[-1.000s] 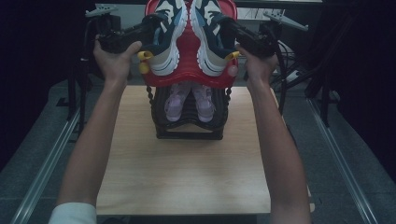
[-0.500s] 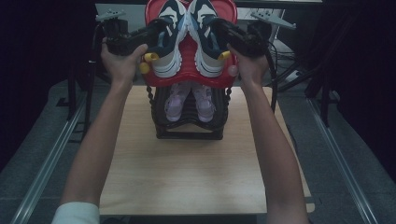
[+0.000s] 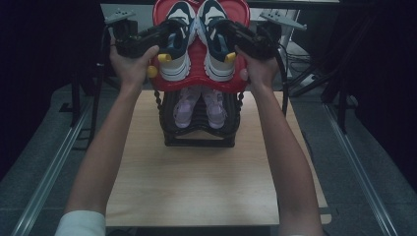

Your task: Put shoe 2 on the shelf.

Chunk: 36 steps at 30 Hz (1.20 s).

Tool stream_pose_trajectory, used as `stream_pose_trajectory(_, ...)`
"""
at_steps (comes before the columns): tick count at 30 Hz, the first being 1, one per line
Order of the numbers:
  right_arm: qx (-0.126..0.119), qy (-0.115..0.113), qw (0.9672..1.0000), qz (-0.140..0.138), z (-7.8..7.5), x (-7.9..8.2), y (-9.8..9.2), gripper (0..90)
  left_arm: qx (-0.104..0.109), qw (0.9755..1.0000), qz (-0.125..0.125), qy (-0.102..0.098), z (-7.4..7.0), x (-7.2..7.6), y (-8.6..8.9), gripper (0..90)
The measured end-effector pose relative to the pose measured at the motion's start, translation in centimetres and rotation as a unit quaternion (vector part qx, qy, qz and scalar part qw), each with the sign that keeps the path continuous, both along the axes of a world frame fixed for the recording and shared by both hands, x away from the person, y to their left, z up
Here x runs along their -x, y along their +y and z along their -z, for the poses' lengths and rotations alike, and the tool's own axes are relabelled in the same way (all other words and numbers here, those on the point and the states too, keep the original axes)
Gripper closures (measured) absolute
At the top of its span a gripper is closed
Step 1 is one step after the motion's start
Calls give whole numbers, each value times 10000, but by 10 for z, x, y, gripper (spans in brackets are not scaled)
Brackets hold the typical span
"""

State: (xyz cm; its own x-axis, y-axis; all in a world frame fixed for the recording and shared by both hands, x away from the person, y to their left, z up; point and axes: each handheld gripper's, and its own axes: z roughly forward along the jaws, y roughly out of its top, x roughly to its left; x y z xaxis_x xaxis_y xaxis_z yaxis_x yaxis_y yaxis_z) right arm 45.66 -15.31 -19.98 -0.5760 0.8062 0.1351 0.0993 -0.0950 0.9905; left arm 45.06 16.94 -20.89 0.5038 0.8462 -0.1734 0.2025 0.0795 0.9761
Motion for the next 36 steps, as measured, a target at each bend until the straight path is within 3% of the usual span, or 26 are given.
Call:
stream_pose_trajectory(6,-90,63,9999,-111,1,-1,-1,666,-108,9999,18,-46,1,1,-2,643)
stream_pose_trajectory(10,-155,81,9996,-235,2,-2,-3,613,141,9996,250,40,-2,0,3,537)
stream_pose_trajectory(16,-283,69,9990,-338,2,-1,-5,545,249,9992,307,25,-5,3,9,466)
stream_pose_trajectory(19,-366,14,9987,-363,0,0,-6,526,404,9985,368,41,-6,4,13,460)
stream_pose_trajectory(36,-605,-51,9965,-572,1,12,-25,499,621,9972,415,27,-8,21,30,458)
